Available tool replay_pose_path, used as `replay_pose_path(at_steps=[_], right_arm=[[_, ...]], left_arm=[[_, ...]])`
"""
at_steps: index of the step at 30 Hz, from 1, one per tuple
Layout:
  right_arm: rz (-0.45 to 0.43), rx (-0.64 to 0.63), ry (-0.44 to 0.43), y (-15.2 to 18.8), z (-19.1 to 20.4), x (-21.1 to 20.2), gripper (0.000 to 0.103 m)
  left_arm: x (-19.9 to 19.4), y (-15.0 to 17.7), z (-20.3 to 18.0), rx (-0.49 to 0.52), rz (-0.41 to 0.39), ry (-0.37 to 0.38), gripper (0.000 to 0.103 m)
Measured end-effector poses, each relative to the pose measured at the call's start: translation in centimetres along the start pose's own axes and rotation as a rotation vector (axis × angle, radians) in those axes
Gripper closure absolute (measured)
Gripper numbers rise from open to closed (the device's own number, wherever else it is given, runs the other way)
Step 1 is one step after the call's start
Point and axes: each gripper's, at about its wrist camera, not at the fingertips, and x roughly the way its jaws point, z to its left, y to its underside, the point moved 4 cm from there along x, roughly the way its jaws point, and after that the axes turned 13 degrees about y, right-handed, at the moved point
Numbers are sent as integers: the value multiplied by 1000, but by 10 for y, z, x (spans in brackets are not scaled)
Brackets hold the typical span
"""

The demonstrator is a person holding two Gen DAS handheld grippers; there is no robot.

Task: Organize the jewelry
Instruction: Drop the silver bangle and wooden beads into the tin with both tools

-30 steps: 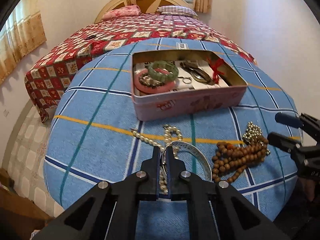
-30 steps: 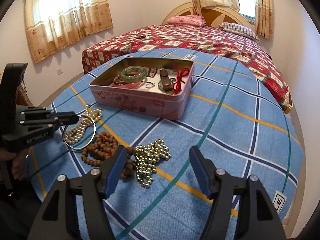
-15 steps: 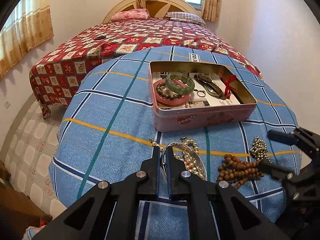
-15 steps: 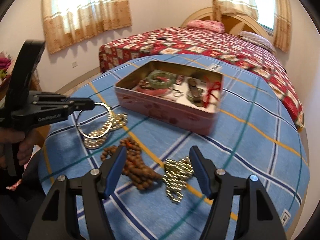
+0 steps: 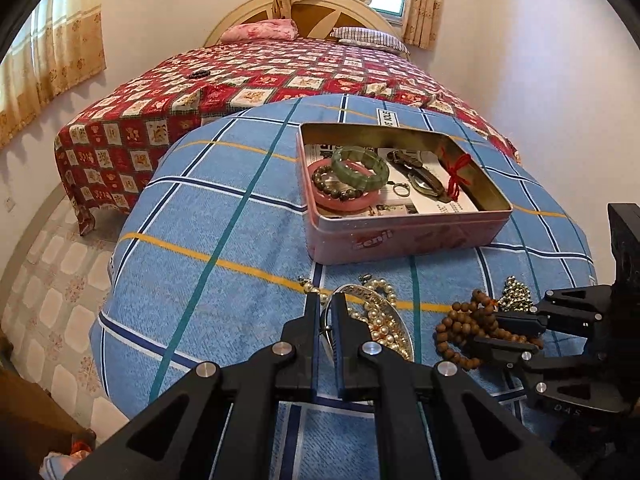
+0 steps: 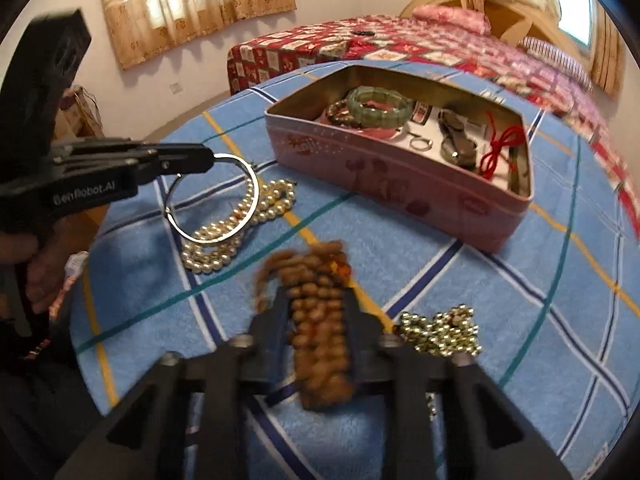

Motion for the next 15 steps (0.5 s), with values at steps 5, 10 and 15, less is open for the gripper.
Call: replay_pose_path(at_steps=[5,10,15], right_arm=[[-13,23,22,0,-3,-3,79],[-19,42,39,1,-7,-3,79],[-40,55,52,-1,-9,-7,80]], left_arm=[[3,2,0,4,7,-5,98],[7,4,0,1,15,-11,98],[7,3,0,3,16,-17,98]])
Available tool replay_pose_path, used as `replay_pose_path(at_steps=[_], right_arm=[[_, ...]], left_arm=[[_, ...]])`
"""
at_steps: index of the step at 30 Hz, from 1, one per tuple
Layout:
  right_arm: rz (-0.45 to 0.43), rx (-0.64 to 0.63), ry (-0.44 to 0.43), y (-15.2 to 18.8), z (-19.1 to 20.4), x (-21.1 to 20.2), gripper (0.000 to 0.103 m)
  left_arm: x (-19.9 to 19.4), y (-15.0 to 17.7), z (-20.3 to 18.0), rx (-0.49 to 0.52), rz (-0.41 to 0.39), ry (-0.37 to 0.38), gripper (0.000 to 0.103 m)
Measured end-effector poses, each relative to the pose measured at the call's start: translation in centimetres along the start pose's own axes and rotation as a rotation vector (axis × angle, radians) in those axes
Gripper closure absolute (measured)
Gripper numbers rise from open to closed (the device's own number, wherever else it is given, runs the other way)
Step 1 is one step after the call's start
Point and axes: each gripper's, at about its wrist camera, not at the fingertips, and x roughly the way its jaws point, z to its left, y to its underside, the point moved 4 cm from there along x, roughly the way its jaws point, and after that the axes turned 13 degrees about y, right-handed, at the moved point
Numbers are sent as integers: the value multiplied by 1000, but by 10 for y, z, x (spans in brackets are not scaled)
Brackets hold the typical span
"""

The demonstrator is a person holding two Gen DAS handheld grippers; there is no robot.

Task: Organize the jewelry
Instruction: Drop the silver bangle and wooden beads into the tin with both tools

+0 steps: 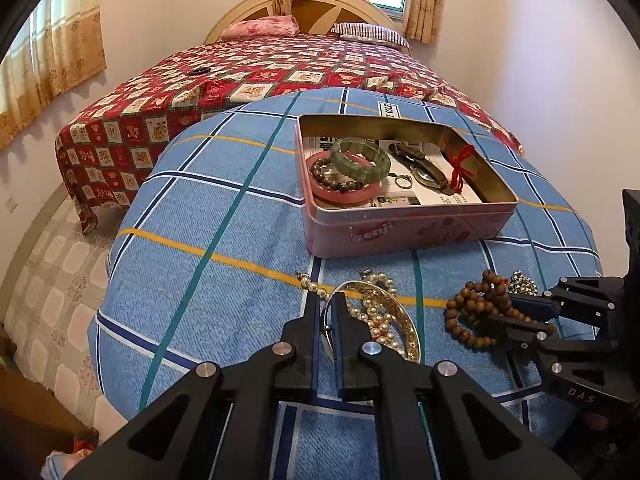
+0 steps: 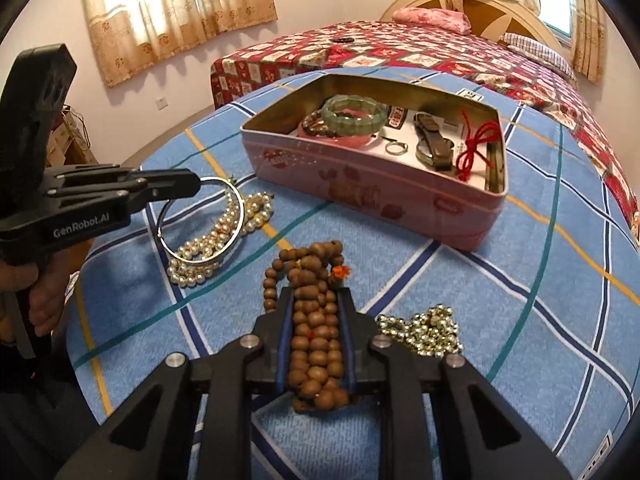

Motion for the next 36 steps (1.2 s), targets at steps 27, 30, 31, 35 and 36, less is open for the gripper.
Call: replay_pose_path(at_steps=[27,30,31,35,36], right_arm=[[-171,61,75,-59,-34,-39,80],[-186,69,87,-70,-43,-39,80],[-189,71,88,-72,-45,-39,80],[-203,79,98,-81,-52,-37,80],[-206,78,100,-83,-54,-37,80]], left_arm=[[-34,-75,-17,99,-148,-4,98],[-28,-88,-16,104,-150,-4,98],[-26,-90,-15,105,-148,-4,98],[-17,-98,-15,114,-140,-9,98],[-13,-100,-15,118,-137,-11,98]])
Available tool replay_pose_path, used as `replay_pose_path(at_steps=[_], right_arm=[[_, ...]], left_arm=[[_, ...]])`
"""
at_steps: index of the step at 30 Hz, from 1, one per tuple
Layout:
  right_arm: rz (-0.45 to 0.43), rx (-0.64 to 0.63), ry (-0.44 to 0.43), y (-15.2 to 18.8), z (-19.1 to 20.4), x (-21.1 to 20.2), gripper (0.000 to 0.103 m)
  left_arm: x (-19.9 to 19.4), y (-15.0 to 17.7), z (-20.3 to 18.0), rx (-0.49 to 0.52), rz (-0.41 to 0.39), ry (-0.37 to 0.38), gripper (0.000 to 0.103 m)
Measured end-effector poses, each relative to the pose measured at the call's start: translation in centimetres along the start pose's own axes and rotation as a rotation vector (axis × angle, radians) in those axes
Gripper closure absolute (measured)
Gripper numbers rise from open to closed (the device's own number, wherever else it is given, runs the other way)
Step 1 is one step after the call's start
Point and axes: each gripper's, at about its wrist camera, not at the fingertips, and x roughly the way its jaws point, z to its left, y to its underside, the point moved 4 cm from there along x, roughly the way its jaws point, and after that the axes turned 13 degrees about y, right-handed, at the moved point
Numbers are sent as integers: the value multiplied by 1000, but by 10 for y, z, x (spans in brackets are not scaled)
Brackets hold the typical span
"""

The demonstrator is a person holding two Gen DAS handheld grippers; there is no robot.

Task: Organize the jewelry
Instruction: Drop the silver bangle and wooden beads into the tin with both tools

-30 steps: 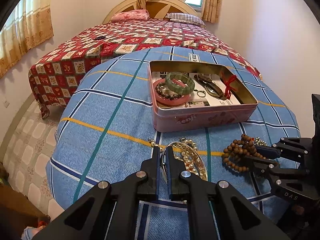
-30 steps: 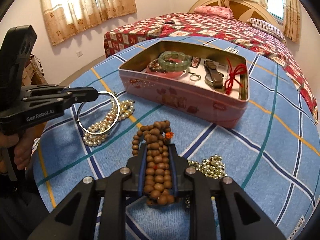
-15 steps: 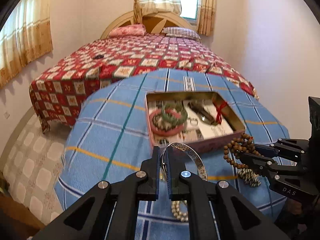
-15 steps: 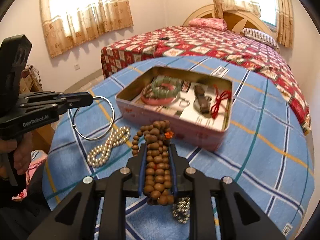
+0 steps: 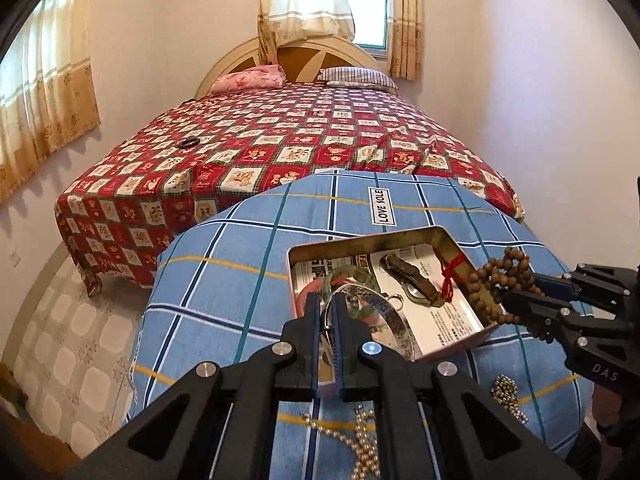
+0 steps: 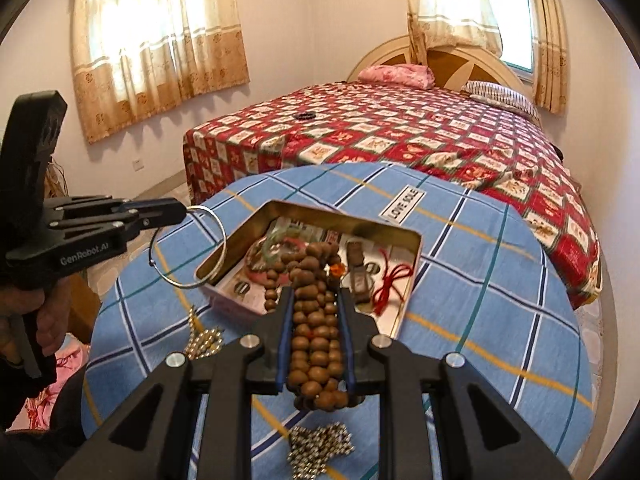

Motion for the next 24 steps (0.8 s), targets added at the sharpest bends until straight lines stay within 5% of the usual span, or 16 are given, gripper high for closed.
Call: replay_pose_path(at_steps=[24], right_arm=[[41,18,24,-13,-11,38,80]], left_arm=[[49,-7,1,22,84,14,98]])
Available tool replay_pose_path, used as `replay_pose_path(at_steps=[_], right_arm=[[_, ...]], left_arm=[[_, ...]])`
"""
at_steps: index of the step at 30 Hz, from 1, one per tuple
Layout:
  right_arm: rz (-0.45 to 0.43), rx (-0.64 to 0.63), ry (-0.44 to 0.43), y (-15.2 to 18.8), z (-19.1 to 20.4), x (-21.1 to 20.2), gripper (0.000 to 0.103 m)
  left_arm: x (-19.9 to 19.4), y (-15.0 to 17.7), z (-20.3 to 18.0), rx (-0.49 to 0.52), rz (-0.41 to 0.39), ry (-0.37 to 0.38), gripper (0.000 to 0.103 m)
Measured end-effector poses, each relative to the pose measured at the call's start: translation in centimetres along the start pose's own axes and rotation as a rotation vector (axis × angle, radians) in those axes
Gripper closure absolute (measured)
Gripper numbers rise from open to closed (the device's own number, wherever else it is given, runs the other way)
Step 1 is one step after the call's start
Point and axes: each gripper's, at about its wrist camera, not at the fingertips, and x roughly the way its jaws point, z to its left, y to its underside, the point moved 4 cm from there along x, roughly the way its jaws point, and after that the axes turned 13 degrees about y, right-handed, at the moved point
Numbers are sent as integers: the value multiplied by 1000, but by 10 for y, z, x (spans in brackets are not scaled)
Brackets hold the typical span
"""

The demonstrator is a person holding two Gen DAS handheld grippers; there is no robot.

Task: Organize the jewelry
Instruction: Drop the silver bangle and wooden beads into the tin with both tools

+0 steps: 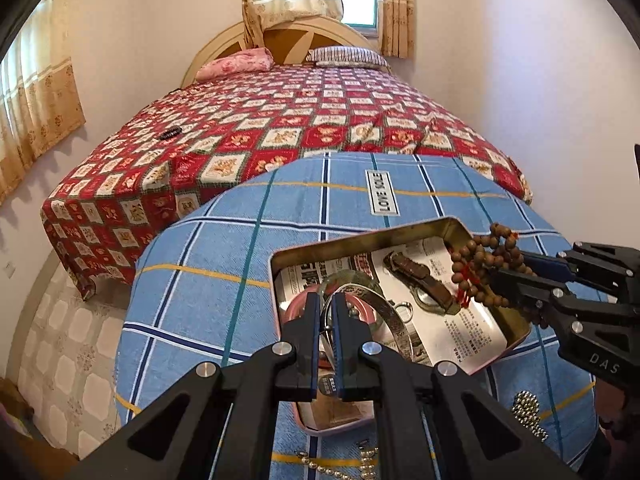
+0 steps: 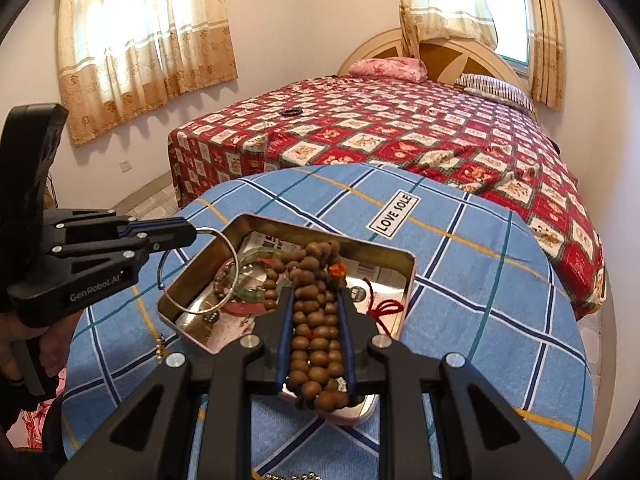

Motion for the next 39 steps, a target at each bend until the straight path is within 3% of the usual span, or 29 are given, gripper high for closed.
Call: replay_pose_path(at_steps=[13,18,20,22,23,35,39], right_arm=[[57,6,4,7,-2,22,80],[74,3,16,15,-2,28,79],[66,-13,28,16,0,27,77],[57,-26,45,18,1,25,58],[50,-22,46,18,0,23,55],[46,48,62,29,-15,1,49],[35,57,67,38,-15,-12,42]], left_arm=[[17,7,2,6,49,-5,98],[16,10,-4,34,28,13,96],[14,10,-7,51,21,-15,84],[10,8,-7,55,-2,-47,37],[6,8,-5,44,-25,-49,31],[-9,28,15,-65,-37,-52,29],[-21,37,16,-93,-56,-64,29]])
